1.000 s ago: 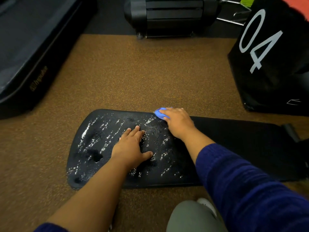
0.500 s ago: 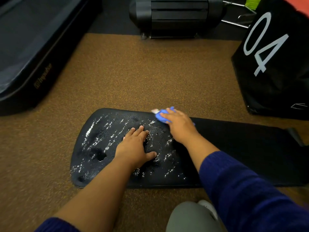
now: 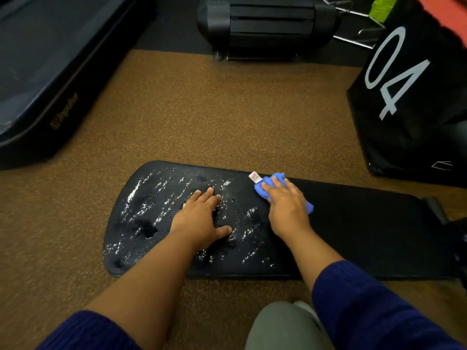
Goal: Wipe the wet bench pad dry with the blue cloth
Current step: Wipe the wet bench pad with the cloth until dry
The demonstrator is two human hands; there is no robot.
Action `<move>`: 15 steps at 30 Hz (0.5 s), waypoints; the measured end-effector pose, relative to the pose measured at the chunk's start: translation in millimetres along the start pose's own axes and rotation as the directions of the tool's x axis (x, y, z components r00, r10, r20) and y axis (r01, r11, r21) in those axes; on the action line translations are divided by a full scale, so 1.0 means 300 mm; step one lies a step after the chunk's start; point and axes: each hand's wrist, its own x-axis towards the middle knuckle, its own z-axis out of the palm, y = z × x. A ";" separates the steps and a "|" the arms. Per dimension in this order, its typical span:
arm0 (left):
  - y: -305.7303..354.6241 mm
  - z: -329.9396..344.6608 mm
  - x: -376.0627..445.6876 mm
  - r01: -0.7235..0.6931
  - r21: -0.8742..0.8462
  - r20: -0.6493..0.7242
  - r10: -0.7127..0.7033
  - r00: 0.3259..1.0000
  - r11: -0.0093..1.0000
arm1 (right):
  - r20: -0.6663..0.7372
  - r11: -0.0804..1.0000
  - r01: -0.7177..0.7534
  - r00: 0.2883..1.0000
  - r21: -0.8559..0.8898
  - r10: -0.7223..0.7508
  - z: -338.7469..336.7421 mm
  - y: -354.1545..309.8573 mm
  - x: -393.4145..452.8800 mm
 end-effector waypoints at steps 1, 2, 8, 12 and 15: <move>0.001 0.001 0.001 -0.001 0.001 -0.002 0.001 1.000 1.000 | 0.010 0.998 0.046 0.999 0.031 -0.047 0.009 -0.031 -0.026; 0.002 0.001 0.001 -0.001 0.003 -0.004 0.001 1.000 1.000 | 0.046 0.987 0.147 0.988 0.071 -0.150 0.013 -0.045 -0.058; 0.003 0.001 -0.002 0.000 0.014 0.006 -0.001 1.000 1.000 | 0.112 0.950 0.302 0.944 0.082 -0.310 -0.073 0.132 -0.090; 0.005 0.002 -0.002 0.010 0.016 0.001 -0.010 1.000 1.000 | 0.029 0.989 0.096 0.995 0.111 -0.100 -0.023 0.008 -0.103; 0.007 0.005 -0.001 0.009 0.017 -0.008 -0.009 1.000 1.000 | 0.132 0.909 0.381 0.905 0.169 -0.404 -0.034 -0.013 -0.202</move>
